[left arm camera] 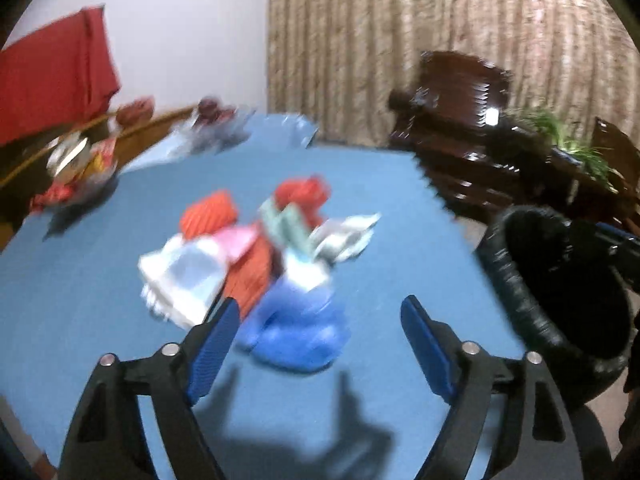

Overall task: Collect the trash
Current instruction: 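Move both tools back to the trash pile on the table, then grasp the blue plastic bag with the left tool and lift it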

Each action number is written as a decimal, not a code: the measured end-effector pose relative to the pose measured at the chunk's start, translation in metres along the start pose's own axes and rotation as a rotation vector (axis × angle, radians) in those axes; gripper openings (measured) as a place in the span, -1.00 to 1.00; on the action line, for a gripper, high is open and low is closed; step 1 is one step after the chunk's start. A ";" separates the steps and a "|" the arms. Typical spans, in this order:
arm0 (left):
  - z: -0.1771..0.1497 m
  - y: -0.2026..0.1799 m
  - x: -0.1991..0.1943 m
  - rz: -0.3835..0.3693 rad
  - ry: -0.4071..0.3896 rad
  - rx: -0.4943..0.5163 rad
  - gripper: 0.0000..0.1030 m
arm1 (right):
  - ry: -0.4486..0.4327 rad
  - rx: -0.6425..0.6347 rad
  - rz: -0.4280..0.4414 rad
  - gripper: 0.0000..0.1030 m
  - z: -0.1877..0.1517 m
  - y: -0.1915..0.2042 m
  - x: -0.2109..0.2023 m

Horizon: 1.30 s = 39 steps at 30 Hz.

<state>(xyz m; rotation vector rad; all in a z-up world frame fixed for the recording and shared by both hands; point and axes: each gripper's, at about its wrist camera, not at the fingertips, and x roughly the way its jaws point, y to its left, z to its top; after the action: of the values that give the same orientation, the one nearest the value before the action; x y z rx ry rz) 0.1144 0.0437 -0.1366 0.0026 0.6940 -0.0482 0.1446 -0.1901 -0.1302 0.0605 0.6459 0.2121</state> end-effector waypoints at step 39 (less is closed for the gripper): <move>-0.029 0.049 0.002 -0.045 0.094 -0.110 -0.41 | 0.074 -0.115 0.100 0.85 -0.008 0.074 0.053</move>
<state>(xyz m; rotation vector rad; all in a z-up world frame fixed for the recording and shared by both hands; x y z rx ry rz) 0.0993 0.0935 -0.1610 -0.1169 0.7896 -0.0529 0.1676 -0.1062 -0.1592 -0.0252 0.7038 0.3491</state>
